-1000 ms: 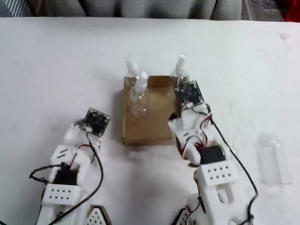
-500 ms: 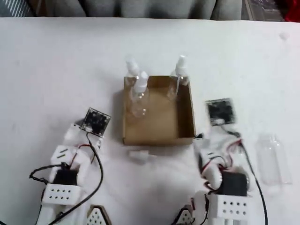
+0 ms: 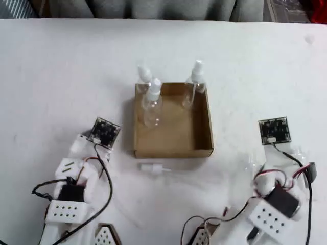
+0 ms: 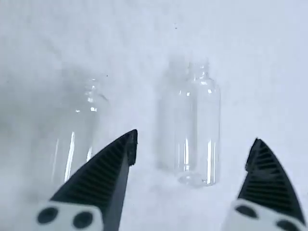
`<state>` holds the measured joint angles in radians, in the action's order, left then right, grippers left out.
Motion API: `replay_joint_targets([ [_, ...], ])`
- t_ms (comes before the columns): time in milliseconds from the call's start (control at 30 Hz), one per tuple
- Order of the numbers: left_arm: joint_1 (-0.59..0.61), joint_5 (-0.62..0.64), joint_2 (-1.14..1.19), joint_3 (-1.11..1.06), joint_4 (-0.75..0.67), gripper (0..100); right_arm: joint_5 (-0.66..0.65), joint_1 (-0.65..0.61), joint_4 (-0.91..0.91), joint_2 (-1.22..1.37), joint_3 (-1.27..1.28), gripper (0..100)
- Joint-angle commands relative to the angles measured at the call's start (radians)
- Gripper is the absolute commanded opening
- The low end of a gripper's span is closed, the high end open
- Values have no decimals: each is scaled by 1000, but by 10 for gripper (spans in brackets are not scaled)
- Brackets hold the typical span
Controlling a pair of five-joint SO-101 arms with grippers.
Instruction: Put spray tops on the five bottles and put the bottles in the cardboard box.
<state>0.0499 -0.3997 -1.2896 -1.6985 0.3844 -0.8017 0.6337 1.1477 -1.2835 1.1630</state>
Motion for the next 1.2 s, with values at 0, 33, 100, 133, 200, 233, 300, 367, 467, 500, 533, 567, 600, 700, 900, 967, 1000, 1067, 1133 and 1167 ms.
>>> replay_joint_targets([
  [0, 8, -12, -12, 2, -31, 28, -81, 58, -56, 236, -91, 304],
  [33, 8, -12, -12, 2, -31, 28, -84, 70, -54, 308, -132, 304],
  [100, 8, -12, -12, 2, -31, 28, -97, 91, -47, 458, -230, 304],
  [133, 8, -12, -12, 2, -31, 28, -112, 97, -36, 536, -285, 304],
  [200, 8, -12, -12, 2, -31, 28, -153, 119, -1, 694, -400, 304],
  [233, 8, -12, -12, 2, -31, 28, -172, 127, 19, 768, -457, 304],
  [300, 8, -12, -10, 2, -31, 28, -195, 142, 58, 911, -575, 304],
  [367, 8, -12, -10, 2, -31, 28, -198, 157, 84, 1036, -684, 304],
  [467, 8, -12, -10, 2, -31, 28, -201, 168, 108, 1196, -813, 304],
  [500, 8, -12, -10, 2, -31, 28, -203, 168, 110, 1244, -850, 304],
  [533, 8, -12, -10, 2, -31, 28, -203, 170, 110, 1282, -879, 304],
  [567, 8, -12, -10, 2, -31, 28, -203, 170, 110, 1319, -910, 304],
  [600, 8, -12, -10, 2, -31, 28, -203, 170, 110, 1353, -934, 304],
  [700, 8, -12, -10, 2, -31, 28, -203, 165, 110, 1431, -993, 304],
  [900, 8, -12, -10, 2, -31, 28, -203, 163, 110, 1535, -1048, 304],
  [967, 8, -12, -10, 2, -31, 28, -203, 163, 108, 1547, -1049, 304],
  [1000, 8, -12, -10, 2, -31, 28, -203, 163, 108, 1552, -1049, 304],
  [1067, 8, -12, -10, 2, -31, 28, -201, 163, 108, 1552, -1049, 292],
  [1133, 8, -12, -10, 2, -31, 28, -198, 166, 108, 1552, -1049, 240],
  [1167, 8, -12, -10, 2, -31, 28, -196, 166, 110, 1552, -1049, 203],
])
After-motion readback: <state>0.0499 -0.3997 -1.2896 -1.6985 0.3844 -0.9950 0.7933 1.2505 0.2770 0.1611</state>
